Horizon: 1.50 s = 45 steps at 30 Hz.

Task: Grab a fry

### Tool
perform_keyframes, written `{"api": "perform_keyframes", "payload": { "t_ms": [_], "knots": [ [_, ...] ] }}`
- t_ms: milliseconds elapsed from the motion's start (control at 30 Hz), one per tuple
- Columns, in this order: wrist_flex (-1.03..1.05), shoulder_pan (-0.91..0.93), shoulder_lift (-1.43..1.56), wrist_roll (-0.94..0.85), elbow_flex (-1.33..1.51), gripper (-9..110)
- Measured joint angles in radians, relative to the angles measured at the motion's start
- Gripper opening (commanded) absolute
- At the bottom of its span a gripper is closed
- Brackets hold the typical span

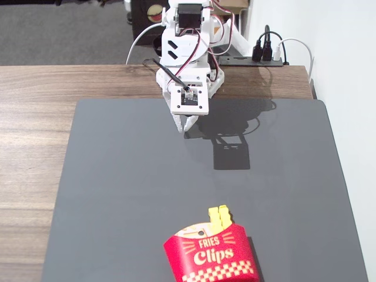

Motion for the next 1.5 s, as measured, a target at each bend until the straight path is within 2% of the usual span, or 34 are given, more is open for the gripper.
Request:
{"api": "perform_keyframes", "payload": {
  "t_ms": [633, 967, 1500],
  "knots": [
    [-0.035, -0.032, -0.037, 0.048, 0.005, 0],
    [-0.086, -0.083, -0.305, 0.117, -0.138, 0],
    [-0.256, -0.19, -1.039, 0.213, -0.606, 0]
  ]
}}
